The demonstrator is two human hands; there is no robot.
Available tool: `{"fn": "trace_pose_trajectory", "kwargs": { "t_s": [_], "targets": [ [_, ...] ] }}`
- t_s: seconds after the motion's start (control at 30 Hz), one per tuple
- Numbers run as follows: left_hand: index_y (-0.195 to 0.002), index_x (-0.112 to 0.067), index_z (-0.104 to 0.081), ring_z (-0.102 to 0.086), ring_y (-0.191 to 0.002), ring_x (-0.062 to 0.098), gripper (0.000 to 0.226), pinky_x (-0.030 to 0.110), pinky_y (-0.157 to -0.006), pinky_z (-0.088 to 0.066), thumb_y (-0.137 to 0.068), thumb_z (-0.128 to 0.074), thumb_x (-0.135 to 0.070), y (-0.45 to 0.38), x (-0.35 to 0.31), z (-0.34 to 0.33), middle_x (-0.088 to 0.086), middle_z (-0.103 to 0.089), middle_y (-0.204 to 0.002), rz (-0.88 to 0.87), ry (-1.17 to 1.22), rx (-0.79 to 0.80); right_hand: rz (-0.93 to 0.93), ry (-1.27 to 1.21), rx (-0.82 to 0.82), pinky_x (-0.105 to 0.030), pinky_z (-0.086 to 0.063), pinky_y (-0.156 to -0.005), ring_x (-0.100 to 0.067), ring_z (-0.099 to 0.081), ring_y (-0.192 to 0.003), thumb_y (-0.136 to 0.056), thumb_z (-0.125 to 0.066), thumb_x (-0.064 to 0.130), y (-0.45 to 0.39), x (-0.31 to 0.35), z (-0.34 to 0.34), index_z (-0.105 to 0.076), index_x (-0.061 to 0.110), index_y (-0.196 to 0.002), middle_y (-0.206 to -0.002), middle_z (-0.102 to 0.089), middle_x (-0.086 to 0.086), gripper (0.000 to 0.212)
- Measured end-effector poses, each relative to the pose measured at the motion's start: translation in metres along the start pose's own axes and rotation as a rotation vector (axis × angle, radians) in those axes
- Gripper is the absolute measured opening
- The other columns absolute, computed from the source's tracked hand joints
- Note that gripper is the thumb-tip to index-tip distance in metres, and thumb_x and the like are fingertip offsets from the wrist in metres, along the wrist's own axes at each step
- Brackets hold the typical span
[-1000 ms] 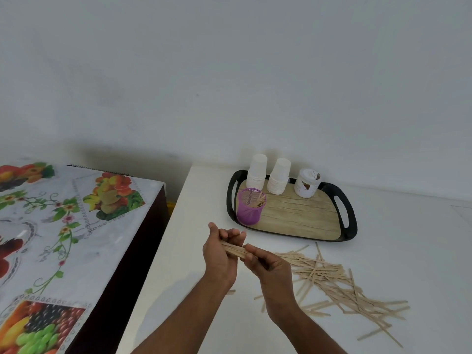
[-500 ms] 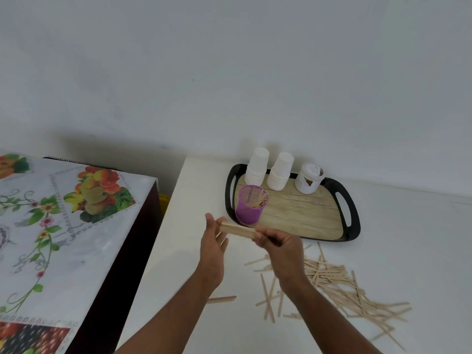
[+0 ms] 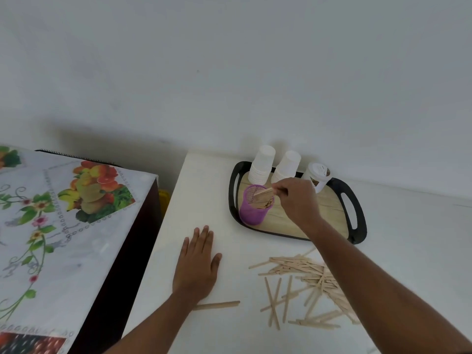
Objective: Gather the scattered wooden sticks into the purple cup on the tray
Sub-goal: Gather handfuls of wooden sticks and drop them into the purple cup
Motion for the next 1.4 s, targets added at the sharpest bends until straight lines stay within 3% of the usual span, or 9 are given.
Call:
{"fn": "trace_pose_trajectory", "kwargs": {
  "t_s": [0.17,0.27,0.43,0.57,0.7,0.77,1.03,1.23,1.4],
  "targets": [
    [-0.162,-0.020,-0.014,0.000,-0.157,0.018,0.070,0.043,-0.128,-0.010,-0.101,-0.012,-0.056,0.000,0.003,-0.002,-0.003,-0.008,-0.170,0.003,0.008,0.003,0.113,0.260,0.208,-0.041,-0.060,-0.068,-0.023,-0.071,-0.072,-0.089,-0.067,0.005,-0.014,0.009,-0.051,-0.079,0.013,-0.081,-0.081,-0.076,-0.005,0.016],
    [-0.162,-0.021,-0.014,0.000,-0.157,0.017,0.071,0.042,-0.128,-0.008,-0.101,-0.012,-0.057,-0.001,0.003,-0.003,-0.004,-0.007,-0.170,0.008,0.011,0.010,0.102,0.363,0.293,-0.037,-0.057,-0.060,-0.021,-0.063,-0.064,-0.086,-0.064,0.001,-0.020,0.012,-0.067,-0.072,0.012,-0.071,-0.071,-0.069,-0.003,0.020],
    [-0.162,-0.022,-0.016,-0.002,-0.156,0.017,0.072,0.042,-0.127,-0.008,-0.100,-0.013,-0.060,-0.001,0.004,-0.002,-0.004,-0.010,-0.170,0.020,0.042,-0.001,0.142,0.514,0.452,-0.024,-0.027,-0.047,-0.018,-0.047,-0.056,-0.085,-0.058,0.000,-0.013,0.021,-0.086,-0.055,0.017,-0.060,-0.059,-0.046,0.003,0.030],
    [-0.162,-0.023,-0.014,0.001,-0.157,0.016,0.074,0.041,-0.128,-0.007,-0.099,-0.010,-0.061,0.000,0.003,-0.002,-0.005,-0.008,-0.170,0.010,0.038,0.002,0.157,0.489,0.437,-0.024,-0.025,-0.046,-0.017,-0.040,-0.052,-0.082,-0.058,-0.002,-0.012,0.021,-0.083,-0.044,0.016,-0.053,-0.054,-0.041,0.003,0.037],
    [-0.162,-0.024,-0.015,0.002,-0.156,0.015,0.074,0.040,-0.128,-0.005,-0.098,-0.009,-0.062,0.000,0.004,-0.001,-0.006,-0.007,-0.170,0.013,0.041,-0.006,0.136,0.367,0.388,-0.032,-0.050,-0.062,-0.021,-0.063,-0.077,-0.094,-0.065,0.017,-0.012,0.019,-0.068,-0.077,0.020,-0.086,-0.083,-0.070,0.002,0.015],
    [-0.162,-0.024,-0.015,0.002,-0.156,0.015,0.074,0.040,-0.127,-0.005,-0.099,-0.010,-0.062,0.000,0.004,-0.001,-0.005,-0.008,-0.170,0.010,0.042,-0.011,0.112,0.250,0.281,-0.035,-0.055,-0.073,-0.020,-0.069,-0.087,-0.096,-0.066,0.023,-0.012,0.019,-0.049,-0.080,0.022,-0.103,-0.097,-0.077,0.002,0.015],
    [-0.161,-0.022,-0.020,-0.002,-0.157,0.017,0.075,0.040,-0.127,-0.006,-0.098,-0.012,-0.062,0.000,0.002,0.001,-0.004,-0.011,-0.169,-0.010,0.054,-0.023,-0.164,-0.032,-0.156,-0.035,-0.057,-0.075,-0.010,-0.069,-0.081,-0.100,-0.065,0.026,0.053,-0.048,0.013,-0.076,0.018,-0.101,-0.094,-0.077,0.006,0.014],
    [-0.154,-0.020,-0.039,-0.019,-0.155,0.021,0.071,0.040,-0.126,-0.011,-0.097,-0.020,-0.059,0.005,0.005,0.005,-0.002,-0.029,-0.165,-0.032,0.129,-0.046,-0.237,0.000,-0.043,-0.031,-0.053,-0.078,-0.013,-0.068,-0.088,-0.100,-0.063,0.022,0.139,-0.098,-0.017,-0.074,0.021,-0.101,-0.095,-0.072,0.008,0.011],
    [-0.150,-0.022,-0.045,-0.022,-0.153,0.012,0.078,0.031,-0.125,-0.004,-0.093,-0.014,-0.065,0.025,0.010,0.010,-0.006,-0.036,-0.161,0.006,0.286,-0.044,-0.248,0.148,0.126,-0.035,-0.045,-0.106,-0.023,-0.051,-0.135,-0.103,-0.052,0.033,0.186,-0.135,-0.035,-0.061,0.020,-0.135,-0.138,-0.062,0.000,0.036]
  ]
}}
Point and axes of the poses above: each hand's wrist, its own y-axis away from the middle knuckle, its own z-axis out of the back of the hand, x = y × z, the point moved 10 cm from there along -y, towards the middle knuckle
